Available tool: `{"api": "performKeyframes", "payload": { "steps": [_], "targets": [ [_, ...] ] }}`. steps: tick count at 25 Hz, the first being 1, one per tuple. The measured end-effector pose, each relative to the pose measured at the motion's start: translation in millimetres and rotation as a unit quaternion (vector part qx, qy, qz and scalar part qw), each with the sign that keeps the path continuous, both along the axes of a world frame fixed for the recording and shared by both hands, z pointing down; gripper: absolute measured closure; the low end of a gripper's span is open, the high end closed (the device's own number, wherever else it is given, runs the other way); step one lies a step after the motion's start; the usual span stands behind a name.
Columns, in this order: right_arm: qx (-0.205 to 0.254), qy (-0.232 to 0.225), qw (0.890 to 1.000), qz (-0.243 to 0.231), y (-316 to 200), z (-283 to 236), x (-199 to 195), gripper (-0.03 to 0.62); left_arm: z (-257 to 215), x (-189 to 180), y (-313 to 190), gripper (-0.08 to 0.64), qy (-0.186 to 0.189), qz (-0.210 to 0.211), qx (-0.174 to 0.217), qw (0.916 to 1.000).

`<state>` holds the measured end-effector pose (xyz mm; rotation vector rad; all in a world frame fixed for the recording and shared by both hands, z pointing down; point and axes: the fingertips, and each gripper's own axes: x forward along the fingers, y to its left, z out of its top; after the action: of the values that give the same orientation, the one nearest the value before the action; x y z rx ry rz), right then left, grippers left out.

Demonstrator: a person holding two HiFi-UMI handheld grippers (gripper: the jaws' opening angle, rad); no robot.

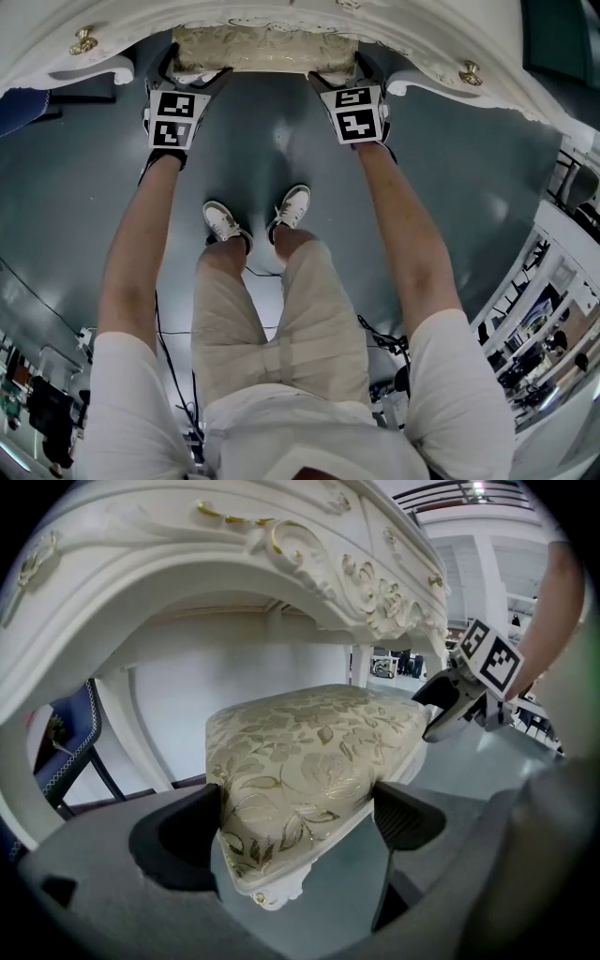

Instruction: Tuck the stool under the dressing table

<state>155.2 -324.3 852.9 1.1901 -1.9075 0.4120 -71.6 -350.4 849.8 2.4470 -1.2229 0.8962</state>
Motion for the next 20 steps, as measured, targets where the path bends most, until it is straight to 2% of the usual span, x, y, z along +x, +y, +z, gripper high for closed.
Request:
{"api": "performKeyframes", "payload": {
  "steps": [11,20],
  "targets": [
    [-0.001,-0.004,1.0,0.011,-20.4,-0.4,1.1,0.175,-0.1,1.6,-25.6,0.046,-0.002,0.009,0.003,1.0],
    [0.006,0.003,1.0,0.017,-22.1,-1.2,2.9,0.178,3.4,1.2,-27.0,0.044,0.009,0.021,0.012,0.9997]
  ]
}}
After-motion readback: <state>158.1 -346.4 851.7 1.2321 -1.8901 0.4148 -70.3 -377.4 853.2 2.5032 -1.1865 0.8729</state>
